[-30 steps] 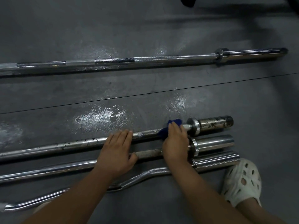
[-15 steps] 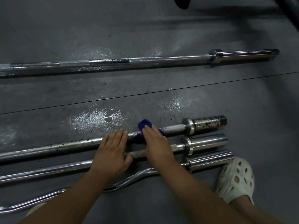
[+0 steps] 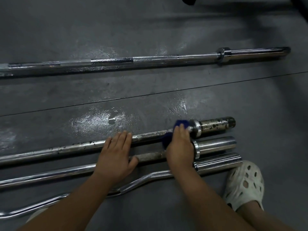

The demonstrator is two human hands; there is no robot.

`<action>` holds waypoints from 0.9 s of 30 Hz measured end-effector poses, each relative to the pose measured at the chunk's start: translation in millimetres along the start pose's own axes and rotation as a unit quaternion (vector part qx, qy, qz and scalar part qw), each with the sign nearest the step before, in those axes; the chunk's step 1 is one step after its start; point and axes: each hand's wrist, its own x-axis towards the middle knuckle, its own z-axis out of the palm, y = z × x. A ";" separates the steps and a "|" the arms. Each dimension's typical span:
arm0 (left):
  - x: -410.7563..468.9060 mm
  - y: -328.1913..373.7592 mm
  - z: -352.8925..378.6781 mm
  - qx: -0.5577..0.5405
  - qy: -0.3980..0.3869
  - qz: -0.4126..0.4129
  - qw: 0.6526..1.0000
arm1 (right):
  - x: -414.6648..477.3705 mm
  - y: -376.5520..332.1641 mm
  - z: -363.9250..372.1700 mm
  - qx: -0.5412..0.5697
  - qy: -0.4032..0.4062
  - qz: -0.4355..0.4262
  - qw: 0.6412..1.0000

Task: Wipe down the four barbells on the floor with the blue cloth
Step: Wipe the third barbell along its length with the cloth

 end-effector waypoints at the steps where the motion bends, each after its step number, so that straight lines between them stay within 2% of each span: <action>1: -0.1 -0.2 1.1 0.002 0.000 -0.001 1.000 | -1.2 -1.2 0.7 0.000 0.006 0.030 1.000; 2: 0.1 0.2 2.3 0.004 -0.002 -0.002 1.000 | -5.6 -10.6 2.2 -0.005 0.001 0.019 1.000; 6: 1.0 2.3 0.7 -0.002 -0.001 -0.005 1.000 | -18.2 -44.2 11.0 -0.013 -0.079 -0.184 0.980; 7: 1.7 2.1 -0.3 -0.002 -0.002 -0.006 1.000 | -13.0 -39.3 8.7 -0.009 -0.075 -0.199 0.977; 8: 2.3 1.3 -1.0 -0.001 -0.004 -0.007 1.000 | -7.0 -30.0 7.3 -0.001 -0.057 -0.175 0.983; 11: 2.6 -1.0 0.3 0.006 -0.005 -0.001 1.000 | -3.4 -6.7 5.9 0.025 0.013 0.022 0.999; 12: 2.4 -1.0 0.8 0.007 -0.006 0.000 1.000 | -8.9 -13.2 6.1 0.018 0.015 0.035 0.999; 13: 2.1 -0.6 1.2 0.007 -0.005 0.001 1.000 | -16.1 -24.9 7.1 0.004 0.006 0.004 1.000; 16: 2.2 1.4 0.3 -0.003 -0.001 -0.001 1.000 | -28.3 -56.5 14.4 -0.001 -0.082 -0.197 0.977; 18: 2.9 1.4 -1.3 -0.008 0.000 -0.003 1.000 | -16.2 -51.0 10.2 -0.019 -0.116 -0.258 0.959; 19: 3.1 0.8 -2.0 -0.007 0.001 -0.003 1.000 | -7.8 -40.0 7.5 -0.018 -0.095 -0.247 0.964; 20: 3.1 0.2 -2.3 -0.005 0.001 -0.002 1.000 | -1.6 -26.3 4.4 -0.010 -0.055 -0.194 0.979; 22: 3.1 -0.8 -1.8 0.000 0.001 0.002 1.000 | 1.9 -3.0 1.1 -0.001 0.013 -0.030 0.999; 23: 3.1 -1.0 -1.2 0.001 0.002 0.003 1.000 | -0.6 -1.9 1.6 -0.002 0.024 0.016 1.000; 24: 3.1 -0.8 -0.7 0.000 0.003 0.004 1.000 | -4.5 -8.2 2.8 -0.003 0.024 0.019 1.000; 25: 3.2 -0.5 0.0 -0.001 0.003 0.005 1.000 | -8.8 -18.1 4.4 0.000 0.011 -0.016 1.000; 27: 4.0 -0.1 -0.1 -0.002 0.004 0.006 1.000 | -11.8 -31.7 9.0 0.002 -0.046 -0.141 0.989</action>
